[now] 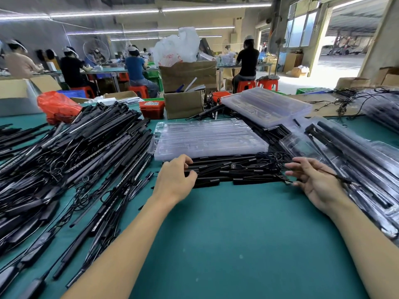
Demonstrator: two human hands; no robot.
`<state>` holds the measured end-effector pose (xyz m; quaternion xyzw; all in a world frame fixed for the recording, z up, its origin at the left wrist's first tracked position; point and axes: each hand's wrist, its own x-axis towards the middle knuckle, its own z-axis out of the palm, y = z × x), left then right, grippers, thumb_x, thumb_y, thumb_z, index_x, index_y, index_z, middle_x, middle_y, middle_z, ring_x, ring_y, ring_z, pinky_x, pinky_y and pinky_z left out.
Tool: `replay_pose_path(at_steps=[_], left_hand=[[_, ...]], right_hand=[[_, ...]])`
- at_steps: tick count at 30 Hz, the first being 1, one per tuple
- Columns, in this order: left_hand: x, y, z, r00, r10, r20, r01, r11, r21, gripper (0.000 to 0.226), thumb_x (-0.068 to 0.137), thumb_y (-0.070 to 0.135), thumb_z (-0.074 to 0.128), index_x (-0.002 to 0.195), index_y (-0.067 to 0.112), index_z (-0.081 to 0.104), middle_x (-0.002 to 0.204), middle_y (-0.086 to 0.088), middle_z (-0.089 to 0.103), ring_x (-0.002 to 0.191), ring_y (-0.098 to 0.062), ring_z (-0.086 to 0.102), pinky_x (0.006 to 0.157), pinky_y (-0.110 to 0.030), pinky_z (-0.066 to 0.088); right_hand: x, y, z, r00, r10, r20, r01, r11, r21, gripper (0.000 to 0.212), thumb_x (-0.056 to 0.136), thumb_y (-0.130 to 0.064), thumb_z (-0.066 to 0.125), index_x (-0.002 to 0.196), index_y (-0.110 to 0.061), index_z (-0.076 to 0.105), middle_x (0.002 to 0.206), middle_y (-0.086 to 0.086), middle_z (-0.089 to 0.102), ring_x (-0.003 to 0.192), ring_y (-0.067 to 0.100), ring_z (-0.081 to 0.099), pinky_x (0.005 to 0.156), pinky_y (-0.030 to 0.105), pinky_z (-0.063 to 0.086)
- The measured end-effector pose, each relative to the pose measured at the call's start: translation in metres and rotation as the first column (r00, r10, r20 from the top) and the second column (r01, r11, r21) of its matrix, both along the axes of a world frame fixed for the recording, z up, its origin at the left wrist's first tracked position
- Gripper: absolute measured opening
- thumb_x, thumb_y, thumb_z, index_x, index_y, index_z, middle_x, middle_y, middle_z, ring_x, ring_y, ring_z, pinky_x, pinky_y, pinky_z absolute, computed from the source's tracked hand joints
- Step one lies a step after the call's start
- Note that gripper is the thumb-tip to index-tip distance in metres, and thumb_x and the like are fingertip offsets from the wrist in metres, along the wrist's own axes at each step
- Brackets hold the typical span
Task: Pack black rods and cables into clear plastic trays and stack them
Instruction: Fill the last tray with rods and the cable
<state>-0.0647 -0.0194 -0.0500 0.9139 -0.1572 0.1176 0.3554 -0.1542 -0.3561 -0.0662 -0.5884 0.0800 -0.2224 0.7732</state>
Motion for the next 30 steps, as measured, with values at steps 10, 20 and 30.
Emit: replay_pose_path(at_steps=[10, 20, 30], left_hand=[[0.033, 0.012, 0.009, 0.995, 0.077, -0.055, -0.052, 0.929, 0.366, 0.05, 0.1, 0.03, 0.045, 0.149, 0.025, 0.036, 0.157, 0.003, 0.036, 0.147, -0.021, 0.022, 0.111, -0.053, 0.025], [0.063, 0.027, 0.009, 0.989, 0.142, -0.049, -0.093, 0.833, 0.546, 0.05, 0.104, 0.043, 0.039, 0.148, 0.023, 0.031, 0.164, -0.002, 0.017, 0.152, -0.027, 0.006, 0.116, -0.054, 0.019], [0.071, 0.021, 0.028, 0.985, 0.133, 0.108, -0.171, 0.709, 0.684, 0.034, 0.101, 0.032, 0.052, 0.132, 0.021, 0.044, 0.134, -0.011, 0.047, 0.127, -0.033, 0.036, 0.103, -0.049, 0.033]], right_hand=[[0.004, -0.016, 0.003, 1.0, 0.01, 0.023, -0.015, 0.961, 0.276, 0.052, 0.108, -0.045, 0.017, 0.132, -0.015, 0.053, 0.132, -0.008, 0.066, 0.111, 0.018, 0.069, 0.06, 0.024, 0.058], [0.012, -0.006, 0.004, 0.982, -0.077, -0.17, 0.095, 0.99, 0.101, 0.067, 0.102, -0.061, 0.017, 0.089, -0.007, 0.053, 0.072, 0.01, 0.075, 0.065, 0.022, 0.075, 0.043, 0.018, 0.042], [0.004, -0.009, 0.003, 0.999, 0.041, -0.02, -0.036, 0.977, 0.211, 0.038, 0.107, -0.041, 0.033, 0.081, -0.021, 0.052, 0.112, 0.004, 0.076, 0.094, 0.02, 0.075, 0.057, 0.02, 0.056]])
